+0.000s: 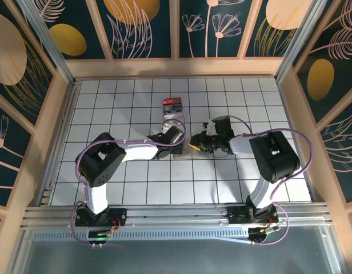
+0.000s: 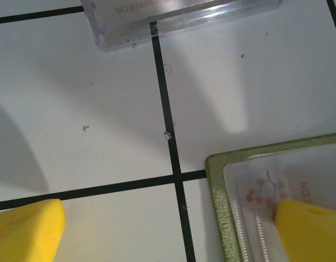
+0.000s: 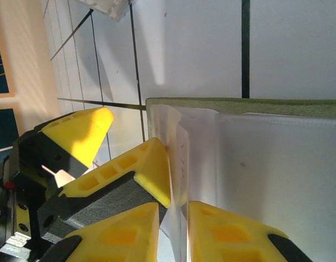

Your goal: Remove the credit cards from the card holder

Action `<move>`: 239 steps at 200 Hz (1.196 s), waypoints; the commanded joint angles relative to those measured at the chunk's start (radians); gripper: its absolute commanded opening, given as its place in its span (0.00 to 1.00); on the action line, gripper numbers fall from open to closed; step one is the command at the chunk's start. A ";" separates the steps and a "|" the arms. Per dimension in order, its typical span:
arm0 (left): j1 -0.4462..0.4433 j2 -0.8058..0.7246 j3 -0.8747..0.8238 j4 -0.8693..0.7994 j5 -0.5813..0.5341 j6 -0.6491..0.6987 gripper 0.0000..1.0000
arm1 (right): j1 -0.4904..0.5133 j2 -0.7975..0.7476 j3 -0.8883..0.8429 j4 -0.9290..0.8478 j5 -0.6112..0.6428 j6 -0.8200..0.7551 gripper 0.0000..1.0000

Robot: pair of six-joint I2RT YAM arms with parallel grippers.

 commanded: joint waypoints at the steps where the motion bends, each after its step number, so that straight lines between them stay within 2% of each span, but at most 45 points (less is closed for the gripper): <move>1: 0.000 0.042 -0.019 -0.048 0.002 0.004 0.99 | -0.008 -0.003 -0.007 0.073 -0.044 0.044 0.22; 15: 0.000 0.041 -0.023 -0.046 0.004 0.002 0.99 | -0.005 0.004 -0.015 0.111 -0.056 0.065 0.21; 45: 0.000 0.038 -0.027 -0.051 -0.001 0.002 0.99 | 0.000 0.008 -0.011 0.117 -0.054 0.068 0.11; 99: 0.000 0.038 -0.029 -0.063 -0.021 -0.001 0.99 | -0.002 -0.011 0.005 0.027 -0.003 0.019 0.05; 122: 0.000 0.042 -0.029 -0.064 -0.022 -0.003 0.99 | -0.001 -0.016 0.010 -0.001 0.013 0.000 0.05; 141: -0.001 0.046 -0.026 -0.064 -0.023 -0.001 0.99 | 0.007 -0.009 0.008 0.014 0.001 0.008 0.14; 163: -0.001 0.049 -0.024 -0.059 -0.019 -0.001 0.99 | 0.033 0.005 0.014 0.041 -0.003 0.022 0.18; 196: 0.000 0.049 -0.028 -0.051 -0.007 -0.003 0.99 | 0.052 0.029 0.021 0.072 -0.003 0.039 0.18; 239: 0.000 0.036 -0.040 -0.052 -0.020 -0.010 0.99 | 0.046 0.008 0.028 0.022 0.029 0.014 0.11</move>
